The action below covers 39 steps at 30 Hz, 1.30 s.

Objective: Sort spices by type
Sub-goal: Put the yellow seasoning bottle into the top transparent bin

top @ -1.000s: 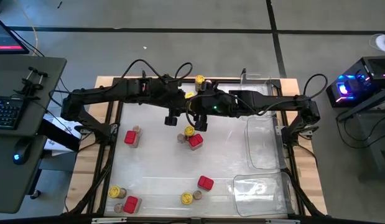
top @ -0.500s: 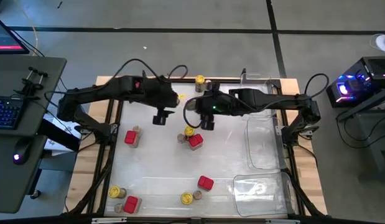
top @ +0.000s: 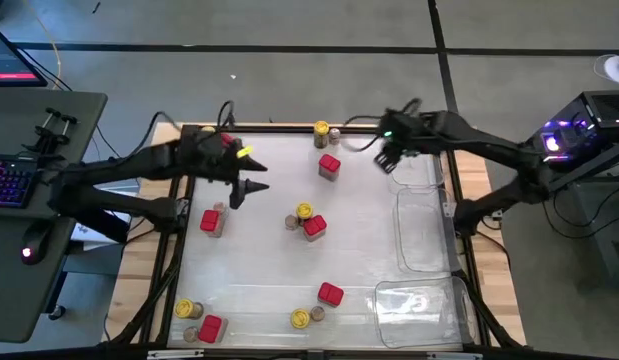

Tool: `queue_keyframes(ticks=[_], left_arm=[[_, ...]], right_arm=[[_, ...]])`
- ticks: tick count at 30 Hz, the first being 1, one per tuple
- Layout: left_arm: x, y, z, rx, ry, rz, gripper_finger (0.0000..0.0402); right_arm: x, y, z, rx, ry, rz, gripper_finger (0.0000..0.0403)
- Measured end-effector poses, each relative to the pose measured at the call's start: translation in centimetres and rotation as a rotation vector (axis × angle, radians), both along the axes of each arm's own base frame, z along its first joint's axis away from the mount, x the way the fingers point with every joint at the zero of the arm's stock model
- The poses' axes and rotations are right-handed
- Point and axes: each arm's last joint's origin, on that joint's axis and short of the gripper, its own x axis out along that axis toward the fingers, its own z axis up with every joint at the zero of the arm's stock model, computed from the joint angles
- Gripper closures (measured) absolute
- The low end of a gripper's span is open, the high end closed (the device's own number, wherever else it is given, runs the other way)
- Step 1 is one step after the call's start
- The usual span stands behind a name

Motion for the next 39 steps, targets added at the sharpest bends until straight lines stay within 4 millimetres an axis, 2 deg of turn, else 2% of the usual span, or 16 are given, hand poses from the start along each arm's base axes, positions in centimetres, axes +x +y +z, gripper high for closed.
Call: queue_keyframes(ticks=[3,7,10,14,18,22,27,39], left_arm=[[-0.2,-0.5,-1.4,-0.043,-0.08,0.01,0.0163],[0.2,-0.6,-2.2,-0.058,-0.155,0.025,0.0163],[0.7,-0.4,-2.2,-0.039,-0.18,0.051,0.0163],[0.9,-0.2,-1.9,-0.006,-0.218,0.11,0.0163],[0.9,0.0,-1.4,0.008,-0.266,0.179,0.0163],[0.8,0.1,-1.1,-0.025,-0.3,0.222,0.0163],[0.8,0.1,-1.2,0.002,-0.285,0.217,0.0163],[0.8,0.1,-1.2,0.09,-0.266,0.186,0.0163]], right_arm=[[-3.1,-1.8,-1.3,0.034,-0.061,-0.265,0.0187],[-5.2,-5.1,-2.7,0.091,-0.138,-0.484,0.0187],[-5.8,-8.2,-3.8,0.09,-0.131,-0.539,0.0187],[-6.6,-12.0,-6.3,0.171,-0.1,-0.591,0.0187],[-7.1,-14.7,-9.2,0.277,-0.02,-0.553,0.0187],[-6.4,-16.2,-10.2,0.271,-0.022,-0.521,0.0175],[-6.5,-17.0,-11.1,0.309,-0.051,-0.605,0.0172],[-6.5,-17.5,-11.2,0.271,-0.098,-0.72,0.0168]])
